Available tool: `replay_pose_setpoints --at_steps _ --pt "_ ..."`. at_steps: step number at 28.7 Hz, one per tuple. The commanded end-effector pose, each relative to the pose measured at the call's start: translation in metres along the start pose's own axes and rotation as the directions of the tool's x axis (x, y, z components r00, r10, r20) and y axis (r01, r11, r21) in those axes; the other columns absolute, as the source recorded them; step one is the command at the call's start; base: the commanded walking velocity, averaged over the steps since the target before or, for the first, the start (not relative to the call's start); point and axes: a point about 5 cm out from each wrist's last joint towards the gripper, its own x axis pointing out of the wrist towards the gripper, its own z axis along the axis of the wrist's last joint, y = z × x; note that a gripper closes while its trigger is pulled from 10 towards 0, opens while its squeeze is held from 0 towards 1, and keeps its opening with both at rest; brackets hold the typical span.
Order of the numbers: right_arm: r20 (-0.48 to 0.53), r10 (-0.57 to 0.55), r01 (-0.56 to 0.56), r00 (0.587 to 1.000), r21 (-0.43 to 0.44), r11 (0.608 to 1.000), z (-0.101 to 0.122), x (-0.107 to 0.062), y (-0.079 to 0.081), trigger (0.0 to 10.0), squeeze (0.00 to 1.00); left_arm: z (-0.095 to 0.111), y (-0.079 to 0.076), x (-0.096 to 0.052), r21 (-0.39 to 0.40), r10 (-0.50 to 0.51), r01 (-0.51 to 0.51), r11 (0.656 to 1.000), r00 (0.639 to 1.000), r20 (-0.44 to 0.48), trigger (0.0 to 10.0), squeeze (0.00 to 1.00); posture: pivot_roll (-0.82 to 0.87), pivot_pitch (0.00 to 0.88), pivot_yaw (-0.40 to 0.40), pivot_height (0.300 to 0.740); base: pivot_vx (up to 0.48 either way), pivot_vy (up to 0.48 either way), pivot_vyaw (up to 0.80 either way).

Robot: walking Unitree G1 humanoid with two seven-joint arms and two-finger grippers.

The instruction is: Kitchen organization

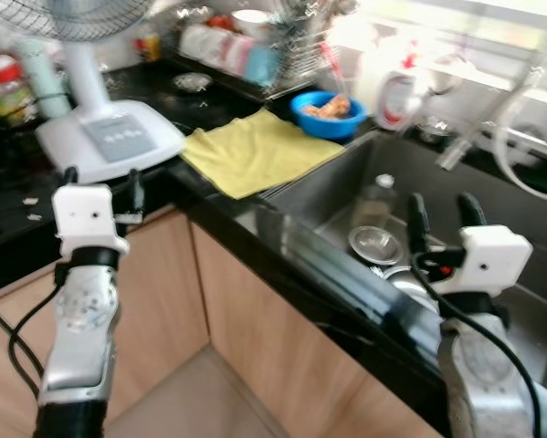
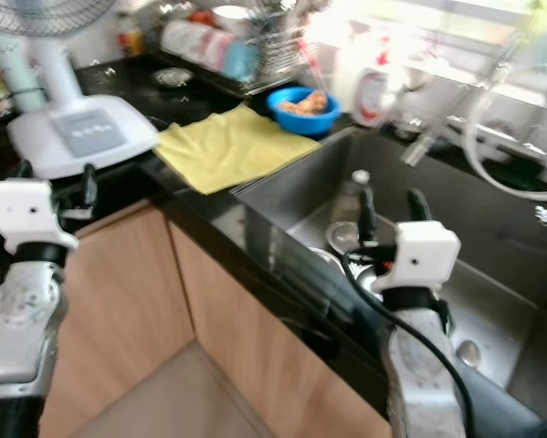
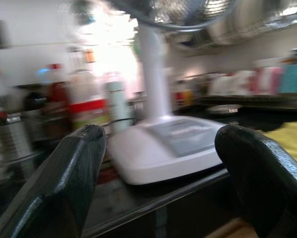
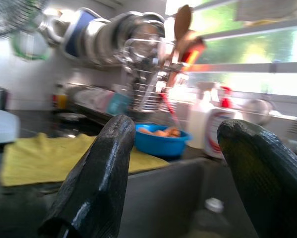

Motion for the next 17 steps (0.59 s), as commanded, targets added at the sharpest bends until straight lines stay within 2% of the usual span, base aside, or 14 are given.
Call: replay_pose_setpoints --at_steps 1,7,10,13,16,17 --pt "-0.016 -0.010 0.009 1.000 -0.013 1.000 -0.002 -0.002 -0.006 10.0 0.00 0.001 -0.004 -0.004 -0.003 0.004 -0.004 1.000 1.000 0.001 10.0 0.00 0.06 0.005 -0.043 0.740 0.000 0.000 0.80" --pt "-0.019 -0.005 0.005 1.000 -0.012 1.000 -0.003 -0.003 -0.006 10.0 0.00 -0.008 0.003 -0.009 0.027 0.053 -0.052 0.998 0.998 -0.023 10.0 0.00 0.06 0.008 -0.045 0.740 0.000 0.000 0.80" --pt "-0.015 0.006 -0.006 1.000 -0.006 1.000 -0.002 -0.003 -0.005 10.0 0.00 -0.016 0.014 -0.015 0.103 0.111 -0.106 0.989 0.993 -0.040 10.0 0.00 0.06 0.006 -0.045 0.740 0.000 0.000 0.80" --pt "-0.018 0.015 -0.015 1.000 -0.002 1.000 -0.003 -0.003 -0.004 10.0 0.00 -0.021 0.015 -0.020 0.127 0.115 -0.109 0.986 0.992 -0.048 10.0 0.00 0.06 0.007 -0.045 0.740 0.000 0.000 0.80" --pt "-0.022 0.029 -0.029 0.999 0.001 1.000 -0.004 -0.004 -0.003 10.0 0.00 -0.027 0.016 -0.026 0.142 0.131 -0.120 0.983 0.989 -0.073 10.0 0.00 0.06 0.005 -0.045 0.740 0.000 0.000 0.80" --pt "-0.025 0.045 -0.045 0.999 -0.002 0.999 -0.005 -0.005 -0.002 10.0 0.00 -0.037 0.018 -0.035 0.163 0.152 -0.133 0.978 0.982 -0.108 10.0 0.00 0.06 0.003 -0.045 0.740 0.000 0.000 0.79"
